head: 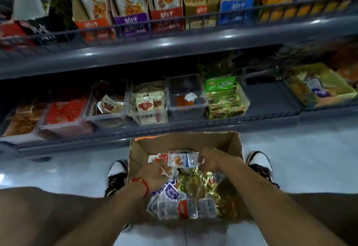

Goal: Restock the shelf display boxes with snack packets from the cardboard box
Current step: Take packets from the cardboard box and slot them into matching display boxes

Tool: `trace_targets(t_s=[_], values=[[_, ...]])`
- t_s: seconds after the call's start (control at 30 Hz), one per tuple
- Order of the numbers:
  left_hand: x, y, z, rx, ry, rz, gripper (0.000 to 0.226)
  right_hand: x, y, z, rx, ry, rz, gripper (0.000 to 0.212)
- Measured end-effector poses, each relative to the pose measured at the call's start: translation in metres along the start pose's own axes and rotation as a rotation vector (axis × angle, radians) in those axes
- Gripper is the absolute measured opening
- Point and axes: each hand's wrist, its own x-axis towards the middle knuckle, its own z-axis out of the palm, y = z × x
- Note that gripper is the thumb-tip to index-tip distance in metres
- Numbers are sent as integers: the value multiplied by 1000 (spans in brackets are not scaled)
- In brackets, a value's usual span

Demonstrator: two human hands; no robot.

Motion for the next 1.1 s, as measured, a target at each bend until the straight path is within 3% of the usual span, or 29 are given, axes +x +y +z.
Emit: trace_targets(t_s=[0.13,0.3,0.6,0.9,1.1], values=[[2,-25,43,56,-76,-110,22,17,19,64,31,-86,72,40],[3,-27,66,73,-159,-144,30,25,22,123,68,-220,17,33],[3,-35,71,49,-138,-171,31,51,-3,177,-128,-143,-8,64],[-7,-48,66,20,-97,-151,30,63,-14,179,-79,-56,-21,37],[-13,-49,59,9,-68,-167,27,50,-17,163,197,-43,-11,24]])
